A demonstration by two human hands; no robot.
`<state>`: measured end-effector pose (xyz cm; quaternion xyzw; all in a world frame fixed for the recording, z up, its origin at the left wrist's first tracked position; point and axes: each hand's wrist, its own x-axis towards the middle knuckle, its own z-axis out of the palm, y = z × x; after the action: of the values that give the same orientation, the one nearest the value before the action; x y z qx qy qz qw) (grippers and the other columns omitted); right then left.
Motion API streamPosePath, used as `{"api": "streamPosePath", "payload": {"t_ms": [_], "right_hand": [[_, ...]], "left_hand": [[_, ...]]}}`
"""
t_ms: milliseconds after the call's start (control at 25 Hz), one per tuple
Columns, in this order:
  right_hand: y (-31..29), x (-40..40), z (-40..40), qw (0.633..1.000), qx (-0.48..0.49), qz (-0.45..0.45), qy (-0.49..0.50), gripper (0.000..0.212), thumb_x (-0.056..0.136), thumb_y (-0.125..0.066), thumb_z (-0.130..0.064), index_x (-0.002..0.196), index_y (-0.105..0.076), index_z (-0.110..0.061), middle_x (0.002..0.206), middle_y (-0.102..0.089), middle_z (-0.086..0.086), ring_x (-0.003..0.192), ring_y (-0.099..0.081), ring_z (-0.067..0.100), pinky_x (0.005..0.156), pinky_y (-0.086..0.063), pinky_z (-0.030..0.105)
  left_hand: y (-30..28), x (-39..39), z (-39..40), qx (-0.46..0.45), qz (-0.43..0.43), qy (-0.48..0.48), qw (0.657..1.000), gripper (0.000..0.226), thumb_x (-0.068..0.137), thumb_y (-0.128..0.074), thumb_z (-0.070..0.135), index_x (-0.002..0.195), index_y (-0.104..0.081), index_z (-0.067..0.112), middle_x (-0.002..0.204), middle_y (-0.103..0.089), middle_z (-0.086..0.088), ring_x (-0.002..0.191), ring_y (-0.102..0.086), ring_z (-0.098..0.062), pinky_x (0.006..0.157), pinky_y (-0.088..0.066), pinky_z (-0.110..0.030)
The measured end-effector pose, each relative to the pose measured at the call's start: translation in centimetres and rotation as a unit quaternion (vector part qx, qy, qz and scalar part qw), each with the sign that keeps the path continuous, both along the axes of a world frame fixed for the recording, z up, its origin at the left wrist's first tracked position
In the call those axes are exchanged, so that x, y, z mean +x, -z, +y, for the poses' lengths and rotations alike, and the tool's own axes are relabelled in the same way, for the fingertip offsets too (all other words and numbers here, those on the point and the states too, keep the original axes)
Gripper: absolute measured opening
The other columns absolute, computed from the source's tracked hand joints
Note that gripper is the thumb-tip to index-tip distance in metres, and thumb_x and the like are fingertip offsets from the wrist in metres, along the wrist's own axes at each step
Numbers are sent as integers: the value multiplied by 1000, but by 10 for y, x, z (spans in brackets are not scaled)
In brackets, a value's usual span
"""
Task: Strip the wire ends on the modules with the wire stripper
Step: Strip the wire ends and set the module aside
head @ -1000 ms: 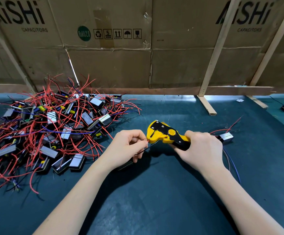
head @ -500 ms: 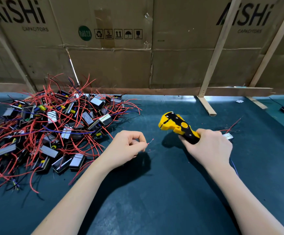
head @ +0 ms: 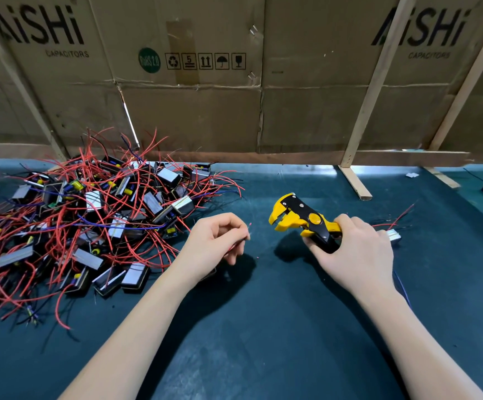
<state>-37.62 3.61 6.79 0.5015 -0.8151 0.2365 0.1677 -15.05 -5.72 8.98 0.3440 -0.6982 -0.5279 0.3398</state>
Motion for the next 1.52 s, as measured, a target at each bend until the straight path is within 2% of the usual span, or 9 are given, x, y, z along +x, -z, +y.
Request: {"api": "streamPosePath", "payload": {"t_ms": [240,440,600,720,800,960,1160,1360,1520], "right_hand": [[-4,-1,1,999,17,-34,5,55,74,-57,-70,78,-50,-16,75,-55,-1,80,-58,29,74,-39,39],[-4,1,1,999,19,-45,-7,54,73,-59,-69,75,-48,-16,72,-53,-2,77,-58,30,72,-40,39],[-3,1,1,998,23,-50,-10,52,74,-63,-67,74,-48,-17,70,-52,-2,75,-57,30,69,-39,38],[-4,1,1,998,26,-53,-10,53,73,-63,-67,74,-48,-17,69,-52,-2,73,-57,30,69,-40,38],[-4,0,2,998,26,-57,-11,53,73,-63,-67,73,-48,-17,69,-52,-2,73,-57,29,69,-42,38],[-3,0,2,998,25,-56,-13,52,73,-63,-66,73,-47,-17,69,-51,-3,72,-57,29,70,-42,39],[0,0,1,999,32,-37,-12,51,74,-61,-68,75,-47,-19,71,-53,-4,74,-57,28,70,-36,37],[4,4,0,999,20,36,-16,52,73,-65,-66,82,-53,-16,76,-58,0,81,-59,30,71,-33,38],[7,12,-3,996,18,81,-26,55,69,-72,-61,89,-60,-11,78,-59,4,78,-57,32,71,-33,39]], "left_hand": [[-4,0,-1,60,59,-59,995,21,90,-55,0,71,-61,6,39,-37,11,36,-24,-3,39,-20,-11],[-2,2,-6,55,78,-79,992,25,90,-60,3,66,-67,10,39,-47,10,33,-20,-3,37,-19,-12],[-1,4,-5,43,51,-48,997,16,87,-69,25,73,-76,21,47,-47,5,39,-18,-9,38,-19,-16],[-3,4,-10,148,67,8,987,31,89,-57,44,93,-67,15,51,-36,3,43,-26,-12,44,-25,-18],[-6,9,-14,192,58,71,977,34,93,-53,39,107,-61,9,60,-54,-4,54,-46,-17,55,-34,-24],[-8,28,-17,81,-39,116,989,21,91,-67,14,111,-68,9,91,-76,-11,81,-66,-10,69,-46,-18],[-5,31,-17,58,-72,112,989,8,85,-72,7,84,-75,15,76,-73,-6,64,-60,-7,59,-44,-13],[-1,20,-12,44,-36,88,995,7,81,-75,6,85,-73,12,83,-69,-12,64,-59,-11,55,-41,-15],[2,12,-7,55,-23,75,995,8,80,-76,4,84,-75,10,72,-71,0,57,-57,-3,51,-39,-10]]}}
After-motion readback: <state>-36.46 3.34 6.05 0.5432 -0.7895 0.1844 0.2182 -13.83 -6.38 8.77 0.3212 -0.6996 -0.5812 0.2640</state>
